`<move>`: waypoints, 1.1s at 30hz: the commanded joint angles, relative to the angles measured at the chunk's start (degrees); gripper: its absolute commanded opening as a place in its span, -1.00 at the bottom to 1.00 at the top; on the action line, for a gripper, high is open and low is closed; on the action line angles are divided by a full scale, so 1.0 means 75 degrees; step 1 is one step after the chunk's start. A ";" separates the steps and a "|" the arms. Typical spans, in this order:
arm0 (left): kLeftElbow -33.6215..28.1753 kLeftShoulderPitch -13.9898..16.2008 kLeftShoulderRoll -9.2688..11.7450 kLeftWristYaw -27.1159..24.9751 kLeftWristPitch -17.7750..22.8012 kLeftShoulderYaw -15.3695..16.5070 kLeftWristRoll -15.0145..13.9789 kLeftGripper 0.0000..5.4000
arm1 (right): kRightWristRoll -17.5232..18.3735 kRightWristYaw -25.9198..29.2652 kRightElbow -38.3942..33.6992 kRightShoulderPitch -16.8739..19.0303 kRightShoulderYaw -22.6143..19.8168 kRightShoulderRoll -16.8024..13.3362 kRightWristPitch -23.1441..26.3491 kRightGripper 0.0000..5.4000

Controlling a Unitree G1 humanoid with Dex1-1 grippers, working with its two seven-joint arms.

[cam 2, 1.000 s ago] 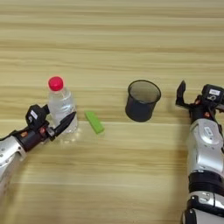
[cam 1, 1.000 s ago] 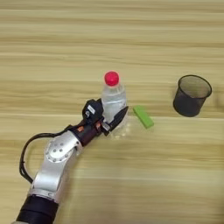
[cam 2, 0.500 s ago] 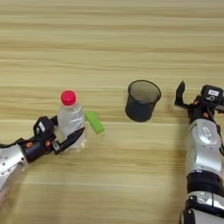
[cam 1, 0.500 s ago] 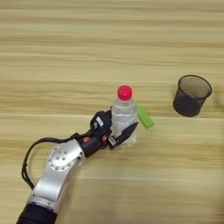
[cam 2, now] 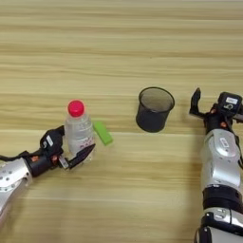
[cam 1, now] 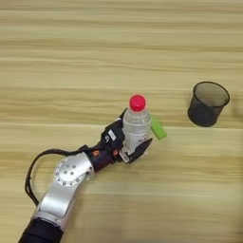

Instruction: Move the objects on the table

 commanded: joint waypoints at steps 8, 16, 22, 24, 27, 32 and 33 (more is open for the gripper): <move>-0.0186 0.0091 0.0207 -0.0062 0.0067 0.0079 0.0000 0.95 | -0.0004 -0.0018 -0.0080 -0.0016 0.0003 0.0012 -0.0001 1.00; -0.0867 0.0641 0.0607 -0.0108 0.0199 0.0167 0.0007 0.99 | -0.0002 -0.0030 -0.0030 -0.0046 -0.0008 0.0006 -0.0010 1.00; -0.1193 0.0933 0.0892 -0.0343 0.0347 0.0129 -0.0073 0.99 | 0.0009 -0.0049 0.0027 -0.0084 -0.0026 0.0008 -0.0019 1.00; -0.1241 0.0986 0.0955 -0.0394 0.0377 0.0146 -0.0089 0.99 | 0.0012 -0.0056 0.0038 -0.0094 -0.0030 0.0008 -0.0019 1.00; -0.1268 0.1035 0.1099 -0.0365 0.0399 0.0371 -0.0182 0.99 | 0.0008 -0.0068 0.0061 -0.0112 -0.0032 0.0015 -0.0030 1.00; -0.1130 0.0930 0.1277 -0.0254 0.0364 0.0831 -0.0312 0.99 | -0.0002 -0.0070 0.0127 -0.0156 -0.0025 0.0017 -0.0054 1.00; -0.1111 0.0920 0.1314 -0.0233 0.0330 0.0910 -0.0306 0.99 | -0.0004 -0.0071 0.0150 -0.0168 -0.0024 0.0017 -0.0064 1.00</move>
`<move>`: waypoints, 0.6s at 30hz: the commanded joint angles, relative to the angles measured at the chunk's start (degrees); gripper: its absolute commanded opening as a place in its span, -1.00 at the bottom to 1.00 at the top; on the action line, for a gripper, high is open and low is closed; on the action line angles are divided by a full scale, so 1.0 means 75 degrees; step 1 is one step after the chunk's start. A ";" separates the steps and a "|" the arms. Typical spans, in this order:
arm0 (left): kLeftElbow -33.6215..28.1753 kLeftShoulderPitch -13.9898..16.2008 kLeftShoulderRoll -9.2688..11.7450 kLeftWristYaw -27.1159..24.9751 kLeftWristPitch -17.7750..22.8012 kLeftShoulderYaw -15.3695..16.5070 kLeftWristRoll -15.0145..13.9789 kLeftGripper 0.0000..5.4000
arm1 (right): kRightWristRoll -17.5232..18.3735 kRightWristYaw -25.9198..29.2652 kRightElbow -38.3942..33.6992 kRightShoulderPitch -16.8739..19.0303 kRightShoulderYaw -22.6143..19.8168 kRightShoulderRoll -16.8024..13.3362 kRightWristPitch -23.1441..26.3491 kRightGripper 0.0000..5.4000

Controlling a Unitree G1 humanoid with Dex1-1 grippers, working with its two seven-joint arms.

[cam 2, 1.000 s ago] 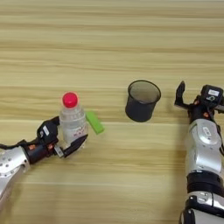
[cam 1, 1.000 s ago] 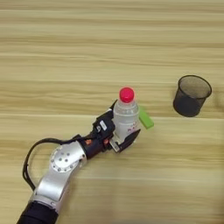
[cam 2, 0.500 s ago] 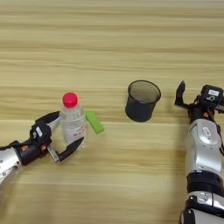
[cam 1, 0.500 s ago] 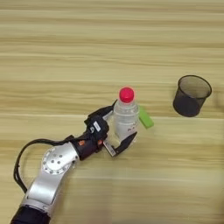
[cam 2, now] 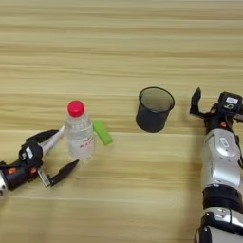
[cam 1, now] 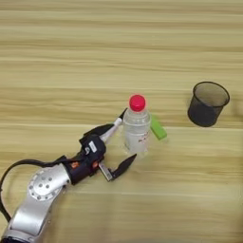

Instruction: Move the objects on the table

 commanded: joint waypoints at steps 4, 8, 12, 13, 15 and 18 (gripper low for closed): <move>0.0121 -0.0101 0.0336 0.0142 0.0007 0.0606 -0.0068 0.99 | -0.0016 -0.0052 0.0199 -0.0191 -0.0003 0.0015 -0.0093 1.00; 0.0364 -0.0240 0.0546 0.0171 -0.0174 0.0862 0.0103 0.99 | -0.0025 -0.0048 0.0283 -0.0235 0.0009 0.0014 -0.0130 1.00; 0.0813 -0.0609 0.0449 0.0465 -0.0185 0.0998 0.0201 0.99 | -0.0032 -0.0054 0.0360 -0.0269 0.0018 0.0014 -0.0195 1.00; 0.0983 -0.0754 0.0362 0.0643 -0.0179 0.1033 0.0261 0.99 | -0.0032 -0.0055 0.0363 -0.0270 0.0018 0.0013 -0.0209 1.00; 0.1364 -0.1060 0.0129 0.0929 -0.0198 0.1090 0.0263 0.99 | -0.0035 -0.0056 0.0370 -0.0271 0.0018 0.0012 -0.0231 1.00; 0.2116 -0.1577 -0.0241 0.1457 -0.0519 0.1043 0.0498 0.99 | -0.0036 -0.0052 0.0352 -0.0258 0.0017 0.0010 -0.0245 1.00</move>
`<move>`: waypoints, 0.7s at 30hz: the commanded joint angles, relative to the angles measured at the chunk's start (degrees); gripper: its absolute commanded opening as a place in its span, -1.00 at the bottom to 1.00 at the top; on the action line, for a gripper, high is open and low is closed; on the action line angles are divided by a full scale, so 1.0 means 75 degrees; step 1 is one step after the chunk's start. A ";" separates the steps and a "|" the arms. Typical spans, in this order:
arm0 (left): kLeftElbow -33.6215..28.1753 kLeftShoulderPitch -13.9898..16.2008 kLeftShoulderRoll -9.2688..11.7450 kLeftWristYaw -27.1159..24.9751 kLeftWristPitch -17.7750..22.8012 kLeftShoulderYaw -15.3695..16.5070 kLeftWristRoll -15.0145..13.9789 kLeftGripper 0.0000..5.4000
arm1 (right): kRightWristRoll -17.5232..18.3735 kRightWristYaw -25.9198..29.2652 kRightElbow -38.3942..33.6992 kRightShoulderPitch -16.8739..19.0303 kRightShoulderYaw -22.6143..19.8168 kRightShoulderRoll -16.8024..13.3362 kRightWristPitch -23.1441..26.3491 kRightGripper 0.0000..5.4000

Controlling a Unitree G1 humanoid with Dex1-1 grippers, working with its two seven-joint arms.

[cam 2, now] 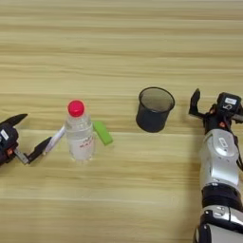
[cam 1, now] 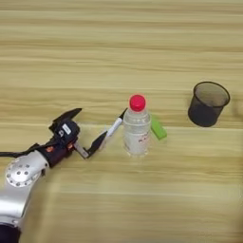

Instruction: Move the objects on the table

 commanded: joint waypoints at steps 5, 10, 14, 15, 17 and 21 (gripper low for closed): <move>0.2332 -0.1636 -0.1212 0.1743 -0.0930 0.0370 0.0262 0.99 | 0.0013 -0.0007 0.0015 -0.0104 -0.0039 -0.0036 -0.0094 1.00; 0.3709 -0.2356 -0.1402 0.2664 -0.1536 0.1058 0.0056 0.99 | 0.0012 0.0044 -0.0026 -0.0046 -0.0071 -0.0094 -0.0131 1.00; 0.4429 -0.2674 -0.1311 0.3315 -0.2151 0.1412 0.0190 0.99 | -0.0042 0.0079 -0.0179 0.0069 -0.0056 -0.0143 -0.0189 1.00; 0.4526 -0.2718 -0.1311 0.3350 -0.2195 0.1445 0.0179 0.99 | -0.0066 0.0080 -0.0266 0.0116 -0.0039 -0.0146 -0.0189 1.00; 0.4700 -0.2782 -0.1335 0.3417 -0.2314 0.1475 0.0190 0.99 | -0.0115 0.0071 -0.0573 0.0265 0.0008 -0.0135 -0.0151 1.00; 0.4944 -0.2884 -0.1362 0.3533 -0.2455 0.1525 0.0196 0.99 | -0.0315 0.0025 -0.1614 0.0799 0.0122 -0.0134 -0.0021 1.00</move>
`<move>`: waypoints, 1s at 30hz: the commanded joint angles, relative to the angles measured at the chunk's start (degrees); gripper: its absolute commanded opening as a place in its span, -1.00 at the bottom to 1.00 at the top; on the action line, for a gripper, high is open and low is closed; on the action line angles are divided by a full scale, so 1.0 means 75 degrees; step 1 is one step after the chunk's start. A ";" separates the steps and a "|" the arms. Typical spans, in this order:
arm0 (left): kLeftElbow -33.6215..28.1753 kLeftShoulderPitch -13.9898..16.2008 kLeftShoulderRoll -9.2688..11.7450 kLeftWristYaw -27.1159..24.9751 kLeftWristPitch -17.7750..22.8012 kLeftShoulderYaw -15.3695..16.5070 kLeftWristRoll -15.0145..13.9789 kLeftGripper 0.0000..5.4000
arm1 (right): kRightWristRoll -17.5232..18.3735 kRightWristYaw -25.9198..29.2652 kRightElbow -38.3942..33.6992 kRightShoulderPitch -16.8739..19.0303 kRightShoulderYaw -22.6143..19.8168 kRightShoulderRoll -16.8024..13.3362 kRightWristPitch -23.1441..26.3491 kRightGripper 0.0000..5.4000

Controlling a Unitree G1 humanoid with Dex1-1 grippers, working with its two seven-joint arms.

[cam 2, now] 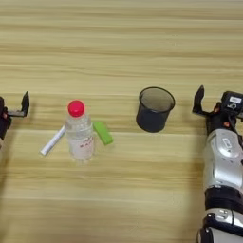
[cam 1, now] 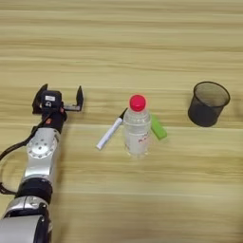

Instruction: Move the objects on the table

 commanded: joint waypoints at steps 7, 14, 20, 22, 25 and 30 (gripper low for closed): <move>0.0277 -0.0166 -0.0079 0.0154 -0.0204 0.0005 0.0084 0.99 | -0.0129 0.0355 -0.3679 0.1574 0.0183 -0.0268 0.0732 1.00; 0.0316 -0.0184 -0.0093 0.0172 -0.0229 0.0003 0.0094 0.99 | 0.0858 0.2312 -0.5922 0.2476 0.1546 -0.0517 0.1435 1.00; 0.0378 -0.0222 -0.0129 0.0178 -0.0226 -0.0010 0.0109 0.99 | 0.1042 0.3695 -0.6367 0.2847 0.2382 -0.1004 0.1776 1.00; 0.0402 -0.0239 -0.0148 0.0194 -0.0229 -0.0013 0.0116 0.99 | 0.1025 0.4113 -0.6319 0.2858 0.2665 -0.1156 0.1795 1.00; 0.0439 -0.0261 -0.0167 0.0213 -0.0234 -0.0017 0.0131 0.99 | 0.0827 0.4591 -0.6089 0.2750 0.3144 -0.1277 0.1836 1.00; 0.0491 -0.0279 -0.0177 0.0228 -0.0236 -0.0015 0.0147 0.99 | 0.0941 0.5125 -0.6146 0.2453 0.3938 -0.1140 0.2230 1.00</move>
